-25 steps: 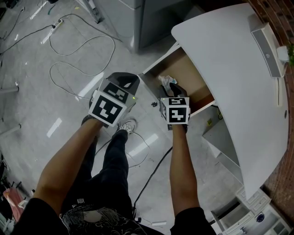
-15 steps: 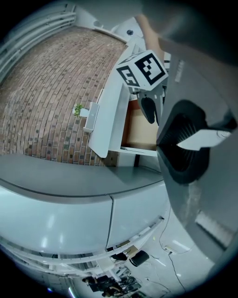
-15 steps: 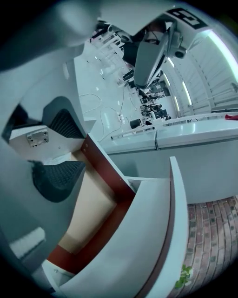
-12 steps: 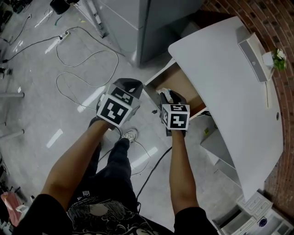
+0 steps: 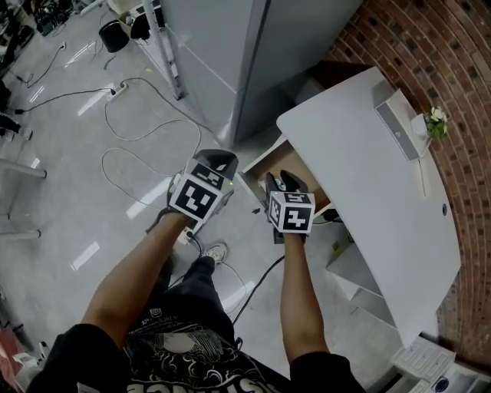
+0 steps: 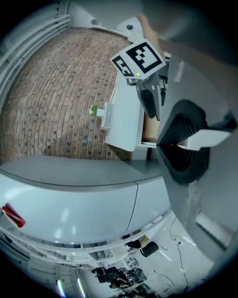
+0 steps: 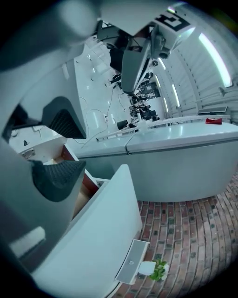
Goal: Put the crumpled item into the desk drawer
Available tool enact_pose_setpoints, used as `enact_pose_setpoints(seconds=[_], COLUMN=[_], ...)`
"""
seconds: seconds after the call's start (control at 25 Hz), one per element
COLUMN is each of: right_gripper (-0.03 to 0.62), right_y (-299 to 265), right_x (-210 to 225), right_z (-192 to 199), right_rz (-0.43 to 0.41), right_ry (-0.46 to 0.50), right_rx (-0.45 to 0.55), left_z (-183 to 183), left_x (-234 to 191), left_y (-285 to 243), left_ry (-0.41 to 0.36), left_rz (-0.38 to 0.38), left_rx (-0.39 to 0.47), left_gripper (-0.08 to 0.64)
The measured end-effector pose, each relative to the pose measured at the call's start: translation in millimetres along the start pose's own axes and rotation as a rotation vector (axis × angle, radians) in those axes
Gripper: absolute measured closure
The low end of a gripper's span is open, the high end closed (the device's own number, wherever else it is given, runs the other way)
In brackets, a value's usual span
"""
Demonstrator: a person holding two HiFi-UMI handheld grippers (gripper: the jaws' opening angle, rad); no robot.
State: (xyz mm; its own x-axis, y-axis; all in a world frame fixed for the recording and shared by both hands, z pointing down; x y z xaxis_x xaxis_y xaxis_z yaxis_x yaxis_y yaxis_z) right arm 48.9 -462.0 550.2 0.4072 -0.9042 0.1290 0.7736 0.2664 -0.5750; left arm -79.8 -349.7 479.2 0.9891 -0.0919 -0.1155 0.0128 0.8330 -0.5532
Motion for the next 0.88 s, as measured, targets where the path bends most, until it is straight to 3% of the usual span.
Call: enact_pose_setpoints(seconds=[0.6,0.88], right_gripper=[0.453,0.474], right_y=[50,82], right_x=[-42,-62], right_z=[-85,-111], right_rz=[0.038,0.121], right_ry=[-0.023,-0.036], right_rx=[0.167,0.253], left_z=[-54,-75], left_x=[-20,-26], left_y=[67,83], left_ry=[-0.031,-0.031], left_rz=[-0.024,0.035], left_rx=[0.155,0.233], left_gripper=[0.561,0.561])
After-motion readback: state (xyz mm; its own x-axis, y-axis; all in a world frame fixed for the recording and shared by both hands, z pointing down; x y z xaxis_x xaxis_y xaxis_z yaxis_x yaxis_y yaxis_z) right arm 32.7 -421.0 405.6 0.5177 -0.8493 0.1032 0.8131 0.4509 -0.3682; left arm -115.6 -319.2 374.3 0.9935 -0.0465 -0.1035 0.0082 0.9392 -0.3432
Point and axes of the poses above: the fingertips, and each gripper's own axes: y backward along the fingers, x to its right, z out of its underside, the point moved 7 cm from there along y, backward along the fingers, and after that the axes turned 8 degrees about x, right-handed, at the moved point
